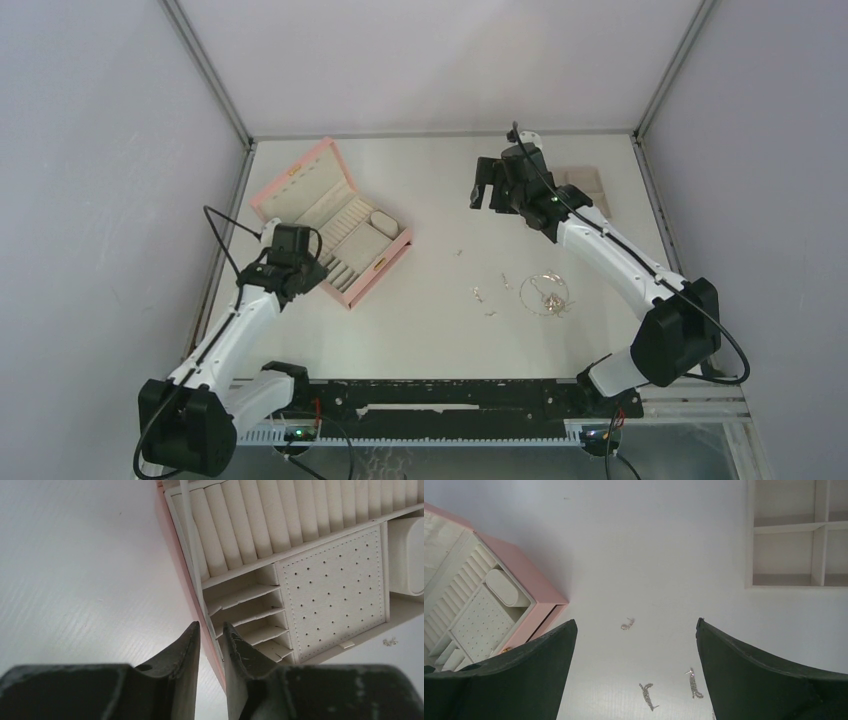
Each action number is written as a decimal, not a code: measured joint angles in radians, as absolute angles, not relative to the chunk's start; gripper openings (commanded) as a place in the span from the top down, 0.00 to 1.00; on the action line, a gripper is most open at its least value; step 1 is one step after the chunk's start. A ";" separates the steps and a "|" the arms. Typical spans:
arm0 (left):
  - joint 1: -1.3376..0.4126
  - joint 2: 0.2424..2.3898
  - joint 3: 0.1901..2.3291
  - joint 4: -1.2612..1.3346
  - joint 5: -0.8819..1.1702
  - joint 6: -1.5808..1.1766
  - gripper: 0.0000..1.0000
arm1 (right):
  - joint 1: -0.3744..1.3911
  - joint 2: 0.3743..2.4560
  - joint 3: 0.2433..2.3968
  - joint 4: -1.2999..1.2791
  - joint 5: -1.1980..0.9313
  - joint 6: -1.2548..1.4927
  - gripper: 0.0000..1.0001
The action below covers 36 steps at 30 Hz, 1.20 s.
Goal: Organize the mixed jewelry
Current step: Move the jewelry box to the center of the board.
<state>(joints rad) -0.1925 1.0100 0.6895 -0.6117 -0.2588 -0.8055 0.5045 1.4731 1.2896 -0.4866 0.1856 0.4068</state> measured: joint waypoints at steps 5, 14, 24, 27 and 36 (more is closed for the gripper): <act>-0.192 1.019 0.689 -0.607 -0.258 -0.807 0.77 | 0.502 1.473 1.290 -0.490 0.181 0.408 0.03; -0.192 1.039 0.688 -0.609 -0.258 -0.807 1.00 | 0.498 1.479 1.290 -0.500 0.181 0.414 0.03; -0.192 1.115 0.740 -0.607 -0.233 -0.686 1.00 | 0.494 1.481 1.290 -0.522 0.181 0.418 0.04; -0.191 1.168 0.780 -0.603 -0.215 -0.610 1.00 | 0.487 1.482 1.290 -0.523 0.181 0.418 0.04; -0.198 1.303 0.884 -0.584 -0.143 -0.495 1.00 | 0.472 1.482 1.290 -0.546 0.182 0.431 0.04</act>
<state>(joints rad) -0.1978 1.3025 0.8837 -0.5838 -0.1432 -0.4953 0.4717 1.4818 1.2896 -0.5465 0.1818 0.4309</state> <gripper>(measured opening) 0.009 0.966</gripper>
